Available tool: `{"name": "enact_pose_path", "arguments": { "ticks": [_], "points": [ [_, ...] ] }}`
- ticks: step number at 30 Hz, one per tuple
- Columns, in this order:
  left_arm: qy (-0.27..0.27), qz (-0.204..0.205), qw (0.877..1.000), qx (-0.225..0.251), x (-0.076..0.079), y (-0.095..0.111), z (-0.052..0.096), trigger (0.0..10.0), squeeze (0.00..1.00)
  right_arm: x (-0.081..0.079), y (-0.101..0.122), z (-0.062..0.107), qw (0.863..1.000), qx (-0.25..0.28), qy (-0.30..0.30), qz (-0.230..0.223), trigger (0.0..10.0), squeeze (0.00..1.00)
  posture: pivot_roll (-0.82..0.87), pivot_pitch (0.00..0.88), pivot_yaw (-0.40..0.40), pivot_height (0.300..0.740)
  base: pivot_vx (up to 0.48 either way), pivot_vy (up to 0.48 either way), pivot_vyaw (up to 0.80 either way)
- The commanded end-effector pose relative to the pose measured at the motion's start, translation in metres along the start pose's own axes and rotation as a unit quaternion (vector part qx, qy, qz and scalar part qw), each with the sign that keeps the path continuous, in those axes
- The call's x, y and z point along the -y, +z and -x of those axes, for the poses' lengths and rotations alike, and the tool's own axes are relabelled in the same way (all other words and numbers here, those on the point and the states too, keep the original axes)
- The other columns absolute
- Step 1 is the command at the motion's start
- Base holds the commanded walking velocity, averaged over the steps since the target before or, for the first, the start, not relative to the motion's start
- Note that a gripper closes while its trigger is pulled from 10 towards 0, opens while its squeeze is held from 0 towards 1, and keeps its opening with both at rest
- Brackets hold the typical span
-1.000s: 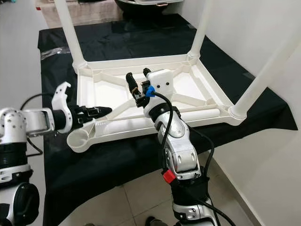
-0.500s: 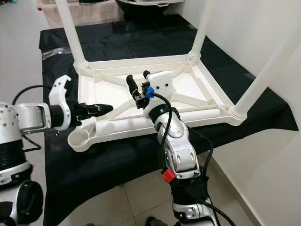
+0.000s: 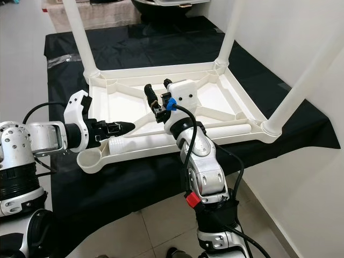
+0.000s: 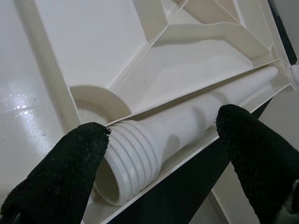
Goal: Building children table
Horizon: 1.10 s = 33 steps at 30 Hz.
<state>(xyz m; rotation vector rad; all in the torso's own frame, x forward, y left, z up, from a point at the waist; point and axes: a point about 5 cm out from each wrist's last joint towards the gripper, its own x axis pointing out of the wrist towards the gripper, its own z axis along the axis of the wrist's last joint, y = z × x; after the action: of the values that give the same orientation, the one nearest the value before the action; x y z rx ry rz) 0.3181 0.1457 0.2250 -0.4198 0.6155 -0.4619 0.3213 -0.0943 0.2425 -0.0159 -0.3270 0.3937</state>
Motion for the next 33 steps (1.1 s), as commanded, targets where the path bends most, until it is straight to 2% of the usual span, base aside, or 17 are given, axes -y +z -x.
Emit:
{"name": "enact_pose_path", "arguments": {
  "ticks": [1, 6, 8, 10, 17, 20, 25, 33],
  "points": [
    [0.004, 0.011, 0.999, -0.04, -0.004, -0.012, -0.002, 10.0, 0.0, 0.0, -0.003, 0.0, 1.0, -0.002, -0.001, 0.0, 10.0, 0.0, 0.13, 0.154, -0.059, 0.74, 0.0, 0.0, 0.0],
    [0.012, 0.007, 0.999, -0.045, -0.008, -0.013, 0.0, 10.0, 0.0, 0.0, -0.004, 0.001, 1.0, -0.002, -0.003, -0.001, 10.0, 0.0, 0.13, 0.158, -0.056, 0.74, 0.0, 0.0, 0.0],
    [0.028, 0.008, 0.998, -0.049, -0.016, -0.016, 0.004, 10.0, 0.0, 0.0, -0.005, 0.001, 1.0, -0.003, -0.003, -0.001, 10.0, 0.0, 0.13, 0.158, -0.054, 0.74, 0.0, 0.0, 0.0],
    [0.013, 0.007, 0.999, -0.052, -0.013, -0.023, 0.004, 10.0, 0.0, 0.0, -0.005, 0.001, 1.0, -0.003, -0.004, 0.0, 10.0, 0.0, 0.13, 0.16, -0.055, 0.74, 0.0, 0.0, 0.0],
    [-0.01, 0.008, 0.999, -0.049, -0.006, -0.03, 0.003, 10.0, 0.0, 0.001, -0.005, 0.001, 1.0, -0.004, -0.006, 0.001, 10.0, 0.0, 0.13, 0.161, -0.062, 0.74, 0.0, 0.0, 0.0],
    [-0.015, 0.014, 0.999, -0.048, -0.005, -0.029, 0.002, 10.0, 0.0, 0.001, -0.005, 0.001, 1.0, -0.004, -0.005, 0.0, 10.0, 0.0, 0.13, 0.161, -0.062, 0.74, 0.0, 0.0, 0.0],
    [-0.018, 0.011, 0.999, -0.043, 0.0, -0.016, -0.001, 10.0, 0.0, 0.002, -0.005, 0.001, 1.0, -0.003, -0.007, 0.001, 10.0, 0.0, 0.13, 0.164, -0.06, 0.74, 0.0, 0.0, 0.0],
    [-0.023, 0.001, 0.999, -0.047, 0.004, -0.011, 0.0, 10.0, 0.0, 0.001, -0.005, 0.001, 1.0, -0.004, -0.008, 0.002, 10.0, 0.0, 0.13, 0.164, -0.055, 0.74, 0.0, 0.0, 0.0]
  ]
}}
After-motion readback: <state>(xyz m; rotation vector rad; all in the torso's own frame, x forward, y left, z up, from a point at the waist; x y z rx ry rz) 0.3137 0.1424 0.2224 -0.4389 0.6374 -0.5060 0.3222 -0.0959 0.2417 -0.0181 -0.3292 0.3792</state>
